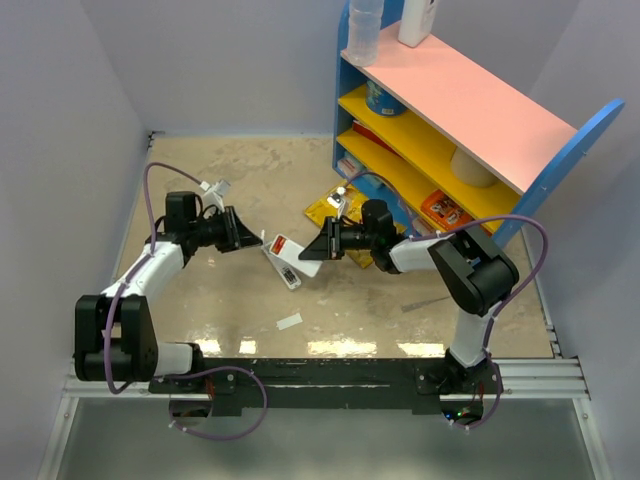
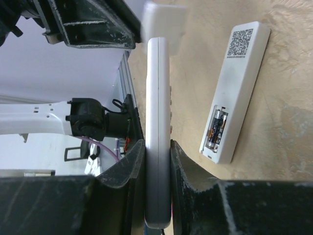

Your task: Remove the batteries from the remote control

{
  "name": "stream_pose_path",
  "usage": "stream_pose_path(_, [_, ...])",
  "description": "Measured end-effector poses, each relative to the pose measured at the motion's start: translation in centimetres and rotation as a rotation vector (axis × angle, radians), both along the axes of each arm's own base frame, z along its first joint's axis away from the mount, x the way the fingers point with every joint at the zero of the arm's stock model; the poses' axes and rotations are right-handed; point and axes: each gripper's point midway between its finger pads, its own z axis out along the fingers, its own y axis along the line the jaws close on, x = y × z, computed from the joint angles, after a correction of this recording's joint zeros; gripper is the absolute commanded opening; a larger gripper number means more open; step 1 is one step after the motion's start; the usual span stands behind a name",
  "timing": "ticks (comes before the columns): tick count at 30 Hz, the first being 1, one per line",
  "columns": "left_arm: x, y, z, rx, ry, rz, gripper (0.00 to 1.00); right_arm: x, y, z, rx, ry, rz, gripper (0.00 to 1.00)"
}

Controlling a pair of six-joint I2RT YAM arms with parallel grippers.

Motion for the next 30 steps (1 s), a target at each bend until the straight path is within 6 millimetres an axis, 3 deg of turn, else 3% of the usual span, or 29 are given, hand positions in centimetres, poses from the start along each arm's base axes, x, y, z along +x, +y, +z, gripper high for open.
stream_pose_path(13, [0.3,2.7,-4.5,0.159,0.155,0.158,0.01,1.2,-1.6,-3.1,-0.185,-0.056,-0.098,0.00])
stream_pose_path(17, [0.4,4.0,-5.3,0.225,0.175,0.213,0.20,2.1,-2.4,-4.2,-0.254,-0.063,-0.162,0.00])
stream_pose_path(18, [0.4,4.2,-5.4,0.239,0.177,0.225,0.32,2.4,-2.5,-4.4,-0.266,-0.065,-0.178,0.00])
stream_pose_path(21, [0.4,4.9,-5.3,0.271,0.173,0.252,0.48,3.1,-2.9,-4.9,-0.290,-0.069,-0.226,0.00])
stream_pose_path(23, [0.5,5.2,-4.9,0.283,0.159,0.267,0.53,3.2,-3.2,-5.3,-0.304,-0.060,-0.255,0.04])
stream_pose_path(24, [0.5,5.3,-4.7,0.288,0.149,0.273,0.61,3.2,-3.5,-5.7,-0.309,-0.053,-0.271,0.05])
stream_pose_path(28, [0.7,5.5,-3.6,0.293,0.109,0.288,0.66,2.2,-4.8,-7.1,-0.336,0.009,-0.330,0.13])
stream_pose_path(30, [0.7,5.5,-3.4,0.291,0.100,0.289,0.68,1.8,-5.1,-6.9,-0.334,0.023,-0.370,0.24])
